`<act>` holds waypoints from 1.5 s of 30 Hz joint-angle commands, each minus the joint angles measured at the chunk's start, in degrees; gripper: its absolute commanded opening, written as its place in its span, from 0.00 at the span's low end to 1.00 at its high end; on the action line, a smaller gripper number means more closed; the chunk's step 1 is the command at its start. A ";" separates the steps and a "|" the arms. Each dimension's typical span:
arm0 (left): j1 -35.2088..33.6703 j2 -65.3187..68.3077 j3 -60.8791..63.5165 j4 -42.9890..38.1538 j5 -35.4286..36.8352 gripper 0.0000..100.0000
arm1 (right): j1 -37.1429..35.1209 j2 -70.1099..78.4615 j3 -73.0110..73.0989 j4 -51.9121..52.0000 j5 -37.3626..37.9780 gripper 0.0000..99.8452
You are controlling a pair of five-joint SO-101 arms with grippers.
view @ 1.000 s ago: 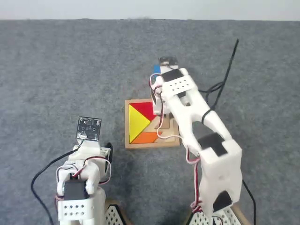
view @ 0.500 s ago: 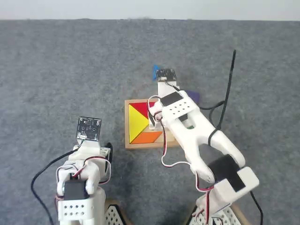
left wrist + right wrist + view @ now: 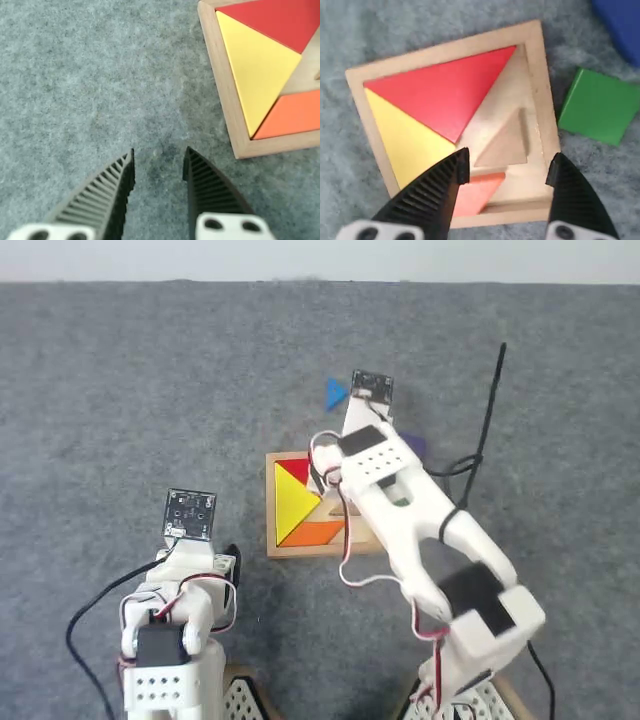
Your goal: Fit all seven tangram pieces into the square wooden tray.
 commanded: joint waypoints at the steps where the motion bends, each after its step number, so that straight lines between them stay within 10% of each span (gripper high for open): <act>1: 0.18 -1.58 -0.48 0.53 -0.35 0.15 | 0.40 3.38 -9.05 4.79 -4.92 0.26; 45: 0.18 -1.58 -0.48 0.53 -0.35 0.15 | 3.38 14.64 -11.34 3.38 -4.84 0.12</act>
